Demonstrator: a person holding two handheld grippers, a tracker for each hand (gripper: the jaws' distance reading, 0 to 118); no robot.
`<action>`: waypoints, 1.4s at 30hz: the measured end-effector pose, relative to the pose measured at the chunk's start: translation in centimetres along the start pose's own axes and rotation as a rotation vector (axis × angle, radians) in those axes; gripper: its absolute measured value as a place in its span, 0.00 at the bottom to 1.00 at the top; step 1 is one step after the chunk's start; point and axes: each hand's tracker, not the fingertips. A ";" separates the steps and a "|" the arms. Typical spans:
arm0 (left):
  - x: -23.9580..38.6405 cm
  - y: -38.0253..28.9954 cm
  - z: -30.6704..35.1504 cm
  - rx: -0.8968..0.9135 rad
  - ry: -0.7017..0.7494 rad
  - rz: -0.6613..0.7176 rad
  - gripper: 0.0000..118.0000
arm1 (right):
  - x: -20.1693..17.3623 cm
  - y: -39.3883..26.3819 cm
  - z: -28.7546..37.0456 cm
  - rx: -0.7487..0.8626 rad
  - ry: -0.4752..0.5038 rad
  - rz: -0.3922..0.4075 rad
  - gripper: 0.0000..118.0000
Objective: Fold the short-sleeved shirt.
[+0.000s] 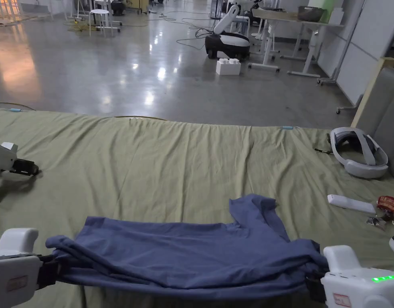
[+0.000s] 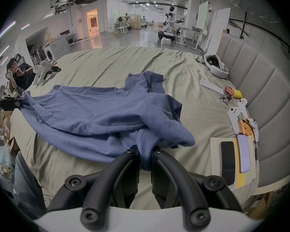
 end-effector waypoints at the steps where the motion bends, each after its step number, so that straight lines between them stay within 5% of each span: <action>1: -0.5 -0.7 0.4 -0.003 0.000 0.005 0.11 | 0.1 -0.5 0.7 -0.007 0.001 0.002 0.13; 13: -2.6 -13.2 -0.8 -0.231 0.021 0.056 0.11 | -2.0 -13.2 0.2 -0.221 -0.005 -0.023 0.13; 20: -3.5 -15.7 -2.7 -0.231 0.038 0.111 0.11 | -2.4 -15.6 -1.5 -0.186 -0.022 -0.067 0.13; 22: -3.3 -15.5 -2.4 -0.225 0.039 0.109 0.11 | -2.5 -15.3 -1.0 -0.163 -0.030 -0.060 0.20; 28: -1.6 -13.3 -0.7 -0.097 0.075 0.023 0.42 | -3.1 -12.5 3.3 0.048 -0.137 -0.011 0.58; 32: 0.4 -10.3 1.1 0.058 0.019 0.038 0.55 | -4.3 -9.0 6.2 0.220 -0.176 0.044 0.60; 36: 3.2 -7.2 2.0 0.212 0.027 -0.022 0.55 | -6.0 -5.9 7.2 0.369 -0.181 0.069 0.61; 42: 6.4 -4.2 2.2 0.463 0.062 -0.066 0.55 | -8.9 -2.2 7.2 0.616 -0.169 -0.044 0.60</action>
